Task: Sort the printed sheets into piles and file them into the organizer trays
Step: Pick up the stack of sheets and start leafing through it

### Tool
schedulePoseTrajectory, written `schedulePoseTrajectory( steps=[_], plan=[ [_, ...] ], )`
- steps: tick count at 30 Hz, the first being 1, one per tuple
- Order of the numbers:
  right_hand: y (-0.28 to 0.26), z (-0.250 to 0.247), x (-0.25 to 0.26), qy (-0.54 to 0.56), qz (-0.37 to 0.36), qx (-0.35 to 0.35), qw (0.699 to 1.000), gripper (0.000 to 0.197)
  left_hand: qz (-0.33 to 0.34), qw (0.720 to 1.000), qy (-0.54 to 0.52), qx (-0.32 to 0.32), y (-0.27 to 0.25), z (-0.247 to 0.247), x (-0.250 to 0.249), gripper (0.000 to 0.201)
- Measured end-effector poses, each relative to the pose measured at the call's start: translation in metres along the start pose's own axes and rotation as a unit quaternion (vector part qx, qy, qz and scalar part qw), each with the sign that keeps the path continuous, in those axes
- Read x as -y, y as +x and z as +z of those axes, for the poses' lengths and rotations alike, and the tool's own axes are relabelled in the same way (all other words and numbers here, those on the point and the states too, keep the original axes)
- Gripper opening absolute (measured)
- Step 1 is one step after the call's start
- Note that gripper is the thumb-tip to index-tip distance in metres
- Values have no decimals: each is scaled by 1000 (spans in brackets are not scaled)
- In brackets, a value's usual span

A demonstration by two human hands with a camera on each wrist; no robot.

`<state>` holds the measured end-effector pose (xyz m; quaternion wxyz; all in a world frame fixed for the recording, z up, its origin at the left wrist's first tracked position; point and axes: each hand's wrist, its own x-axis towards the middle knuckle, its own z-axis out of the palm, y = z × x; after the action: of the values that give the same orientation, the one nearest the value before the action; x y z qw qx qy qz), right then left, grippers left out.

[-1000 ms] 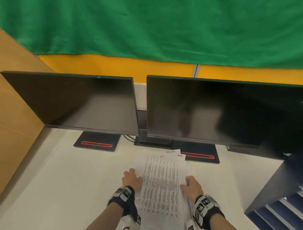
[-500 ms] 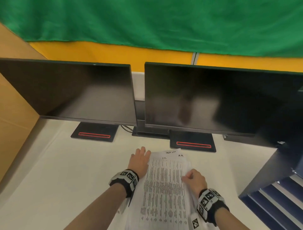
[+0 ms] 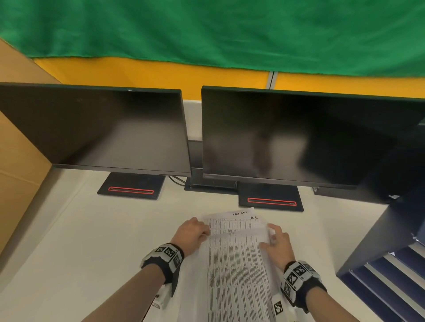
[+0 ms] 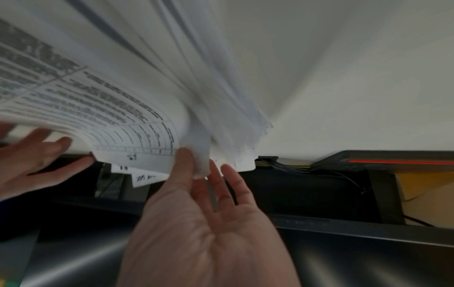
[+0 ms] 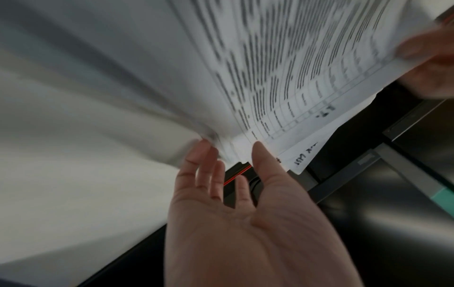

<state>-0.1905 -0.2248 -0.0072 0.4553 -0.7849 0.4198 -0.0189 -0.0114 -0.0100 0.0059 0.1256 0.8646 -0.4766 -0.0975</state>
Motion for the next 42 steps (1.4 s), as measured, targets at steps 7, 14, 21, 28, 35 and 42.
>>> schedulePoseTrajectory(
  steps=[7,14,21,28,35,42],
  plan=[
    [6,-2,-4,-12,-65,10,998,16,-7,998,-22,-50,-1,6,1,27],
    [2,-6,-7,40,-78,40,995,8,-18,996,57,-63,22,-7,-1,27],
    [0,-10,-5,37,-86,16,995,30,6,999,-11,-38,19,-3,-4,17],
    [0,-6,2,72,-75,58,993,17,-5,996,-90,4,12,1,-2,21],
    [1,0,-7,56,-78,46,994,12,-44,997,-61,27,24,-2,1,27],
    [1,2,-16,76,-68,36,994,6,-49,999,3,15,35,-1,-1,24]
  ],
)
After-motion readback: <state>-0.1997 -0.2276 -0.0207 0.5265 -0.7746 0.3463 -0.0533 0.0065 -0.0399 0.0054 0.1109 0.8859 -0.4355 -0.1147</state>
